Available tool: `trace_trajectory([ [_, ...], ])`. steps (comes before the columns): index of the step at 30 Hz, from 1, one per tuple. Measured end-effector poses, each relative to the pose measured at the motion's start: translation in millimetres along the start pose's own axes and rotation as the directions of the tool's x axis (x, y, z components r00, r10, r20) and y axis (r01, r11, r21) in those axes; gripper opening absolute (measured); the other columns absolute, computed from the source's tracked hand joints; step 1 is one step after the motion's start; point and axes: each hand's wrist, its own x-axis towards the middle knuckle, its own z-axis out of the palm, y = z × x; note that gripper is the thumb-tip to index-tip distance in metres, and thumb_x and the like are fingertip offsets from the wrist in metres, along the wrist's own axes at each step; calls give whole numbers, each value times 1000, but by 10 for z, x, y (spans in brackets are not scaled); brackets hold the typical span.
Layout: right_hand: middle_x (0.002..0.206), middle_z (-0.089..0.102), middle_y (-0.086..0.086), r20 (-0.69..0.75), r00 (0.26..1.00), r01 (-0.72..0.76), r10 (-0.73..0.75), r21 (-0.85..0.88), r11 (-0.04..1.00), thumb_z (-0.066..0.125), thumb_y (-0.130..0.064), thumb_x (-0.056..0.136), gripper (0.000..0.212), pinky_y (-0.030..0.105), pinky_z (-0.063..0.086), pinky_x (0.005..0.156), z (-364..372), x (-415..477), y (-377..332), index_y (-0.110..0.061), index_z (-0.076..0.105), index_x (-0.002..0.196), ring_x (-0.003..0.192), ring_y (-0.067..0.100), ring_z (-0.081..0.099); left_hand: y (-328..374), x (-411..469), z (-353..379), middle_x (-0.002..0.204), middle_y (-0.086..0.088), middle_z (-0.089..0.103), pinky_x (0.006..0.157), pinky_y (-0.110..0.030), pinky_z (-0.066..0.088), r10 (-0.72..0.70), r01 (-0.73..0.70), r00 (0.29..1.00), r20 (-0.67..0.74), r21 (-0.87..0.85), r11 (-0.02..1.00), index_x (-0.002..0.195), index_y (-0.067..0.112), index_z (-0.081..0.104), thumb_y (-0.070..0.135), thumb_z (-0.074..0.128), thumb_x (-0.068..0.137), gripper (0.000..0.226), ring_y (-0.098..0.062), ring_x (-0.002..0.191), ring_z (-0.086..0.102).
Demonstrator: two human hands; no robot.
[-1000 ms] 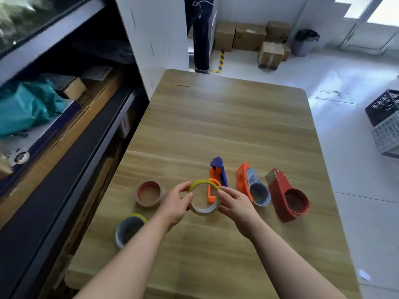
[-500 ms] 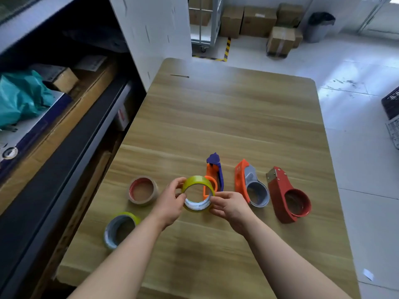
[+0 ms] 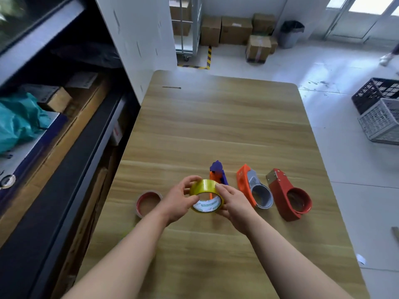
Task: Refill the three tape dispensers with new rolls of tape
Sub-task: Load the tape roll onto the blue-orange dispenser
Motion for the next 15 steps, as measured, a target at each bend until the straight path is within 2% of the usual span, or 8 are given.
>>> trace_trajectory([
  [5,116,68,10,-106,994,-37,37,2,999,70,-23,87,43,51,51,97,139,19,10,-10,59,127,104,29,67,-53,-12,-67,118,-3,59,74,-13,49,-26,25,999,24,34,999,123,24,55,12,70,84,44,-11,101,59],
  [10,113,69,11,-176,977,-119,119,8,993,82,-22,74,52,46,56,91,160,19,58,-8,62,120,97,26,69,-143,-16,-116,112,-4,63,80,-18,51,-70,66,996,63,59,996,123,22,58,10,72,82,44,-14,101,62],
  [15,113,69,10,-263,959,-131,109,-69,989,90,-30,61,65,45,56,90,203,47,91,-8,66,117,99,26,68,-198,37,-160,109,-2,67,90,-32,54,-113,109,991,77,58,992,120,22,61,11,76,78,46,-14,100,65],
])
